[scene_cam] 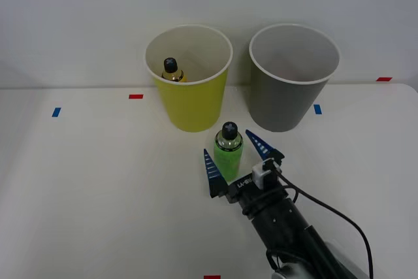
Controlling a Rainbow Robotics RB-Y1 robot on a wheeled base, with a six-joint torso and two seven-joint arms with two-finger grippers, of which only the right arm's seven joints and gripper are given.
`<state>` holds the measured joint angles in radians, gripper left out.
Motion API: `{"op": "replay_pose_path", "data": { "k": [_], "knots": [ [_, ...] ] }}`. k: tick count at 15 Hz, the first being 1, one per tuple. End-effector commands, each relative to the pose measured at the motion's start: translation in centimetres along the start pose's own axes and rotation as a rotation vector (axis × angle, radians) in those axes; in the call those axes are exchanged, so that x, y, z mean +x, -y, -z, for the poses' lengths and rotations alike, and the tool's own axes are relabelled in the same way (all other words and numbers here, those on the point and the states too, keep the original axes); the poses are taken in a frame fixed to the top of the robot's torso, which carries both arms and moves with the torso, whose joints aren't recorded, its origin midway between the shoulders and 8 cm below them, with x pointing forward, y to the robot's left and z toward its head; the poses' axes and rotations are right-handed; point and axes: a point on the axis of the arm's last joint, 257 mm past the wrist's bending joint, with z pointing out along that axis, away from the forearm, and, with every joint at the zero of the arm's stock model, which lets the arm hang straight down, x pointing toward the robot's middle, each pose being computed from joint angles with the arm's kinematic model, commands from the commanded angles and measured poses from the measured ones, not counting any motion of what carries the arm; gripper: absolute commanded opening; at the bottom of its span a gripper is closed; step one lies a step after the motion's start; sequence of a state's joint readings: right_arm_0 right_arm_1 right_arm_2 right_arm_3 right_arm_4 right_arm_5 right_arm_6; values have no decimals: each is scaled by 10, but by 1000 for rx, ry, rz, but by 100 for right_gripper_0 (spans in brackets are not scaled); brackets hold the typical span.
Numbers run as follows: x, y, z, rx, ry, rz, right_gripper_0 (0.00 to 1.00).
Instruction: Put cans in the gray bin, plastic bottles in the light green bin
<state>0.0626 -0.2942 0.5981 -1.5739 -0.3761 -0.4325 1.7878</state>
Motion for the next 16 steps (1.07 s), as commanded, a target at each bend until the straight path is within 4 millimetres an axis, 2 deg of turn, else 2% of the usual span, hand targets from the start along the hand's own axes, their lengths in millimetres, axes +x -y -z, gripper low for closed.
{"op": "replay_pose_path", "data": {
  "k": [1,5,6,7,8,16],
  "knots": [
    [-2,3,-5,-6,-1,13,100],
    [-2,3,-8,-9,-8,10,100],
    [-1,3,-8,-10,-8,16,77],
    [0,5,-7,-10,-12,17,17],
    [0,6,-7,-7,-13,11,0],
    [2,5,-6,2,-17,-19,0]
  ]
}}
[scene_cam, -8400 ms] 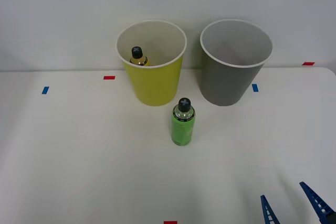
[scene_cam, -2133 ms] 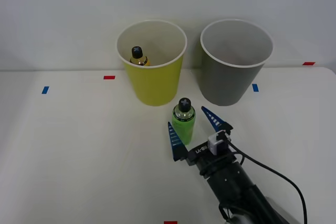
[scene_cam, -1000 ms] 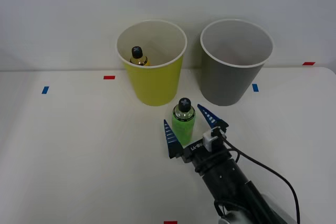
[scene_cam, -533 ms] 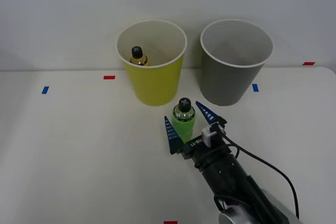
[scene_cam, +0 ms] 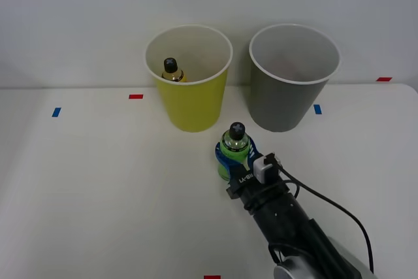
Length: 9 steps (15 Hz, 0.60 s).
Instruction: Put cans in the gray bin, plastic bottles in the light green bin
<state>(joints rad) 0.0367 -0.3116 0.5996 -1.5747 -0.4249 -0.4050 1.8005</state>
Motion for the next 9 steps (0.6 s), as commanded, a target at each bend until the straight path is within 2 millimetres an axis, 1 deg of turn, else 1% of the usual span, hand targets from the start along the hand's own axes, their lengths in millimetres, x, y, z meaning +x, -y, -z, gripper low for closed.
{"op": "replay_pose_path", "data": {
  "k": [1,3,4,5,6,7,8,9],
  "knots": [
    [-1,-3,2,9,9,-22,0],
    [-2,1,19,38,36,-39,0],
    [-4,4,34,56,51,-55,0],
    [-11,5,44,60,60,-63,0],
    [-21,6,53,63,69,-77,0],
    [-39,7,64,64,87,-106,0],
    [-52,7,72,61,100,-132,0],
    [-70,6,75,56,123,-162,0]
  ]
}}
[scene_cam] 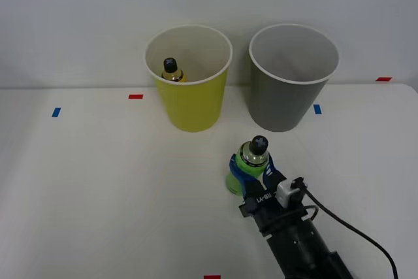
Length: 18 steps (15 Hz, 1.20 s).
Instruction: Put cans in the gray bin, plastic bottles in the light green bin
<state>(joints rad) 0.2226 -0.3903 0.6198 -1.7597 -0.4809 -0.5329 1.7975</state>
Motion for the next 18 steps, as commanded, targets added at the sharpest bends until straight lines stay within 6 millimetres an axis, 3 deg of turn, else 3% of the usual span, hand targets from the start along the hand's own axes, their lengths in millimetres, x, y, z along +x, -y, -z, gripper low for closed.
{"op": "replay_pose_path", "data": {
  "k": [1,3,6,8,11,15,18],
  "knots": [
    [-48,-5,15,-19,25,-104,0],
    [-76,-6,9,-50,22,-128,0],
    [-135,-14,2,-85,109,-231,0],
    [-180,-23,-13,-127,168,-323,0],
    [-228,-26,-37,-165,264,-414,0],
    [-252,-27,-85,-210,278,-417,0],
    [-235,-20,-146,-177,280,-408,0]
  ]
}}
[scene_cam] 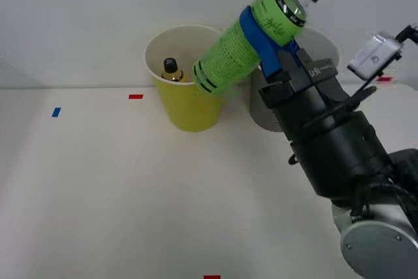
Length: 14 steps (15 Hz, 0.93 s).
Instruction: Put cans in the gray bin, plastic bottles in the light green bin
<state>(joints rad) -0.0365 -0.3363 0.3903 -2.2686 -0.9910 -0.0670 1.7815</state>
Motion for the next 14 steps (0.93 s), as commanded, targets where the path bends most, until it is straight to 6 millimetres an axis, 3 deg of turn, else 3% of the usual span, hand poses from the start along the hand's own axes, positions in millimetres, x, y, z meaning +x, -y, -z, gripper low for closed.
{"op": "replay_pose_path", "data": {
  "k": [1,5,8,14],
  "knots": [
    [27,32,-54,43,4,29,0],
    [60,63,-98,71,-56,171,0],
    [76,69,-114,46,-170,187,0],
    [93,81,-137,57,-209,188,0]
  ]
}}
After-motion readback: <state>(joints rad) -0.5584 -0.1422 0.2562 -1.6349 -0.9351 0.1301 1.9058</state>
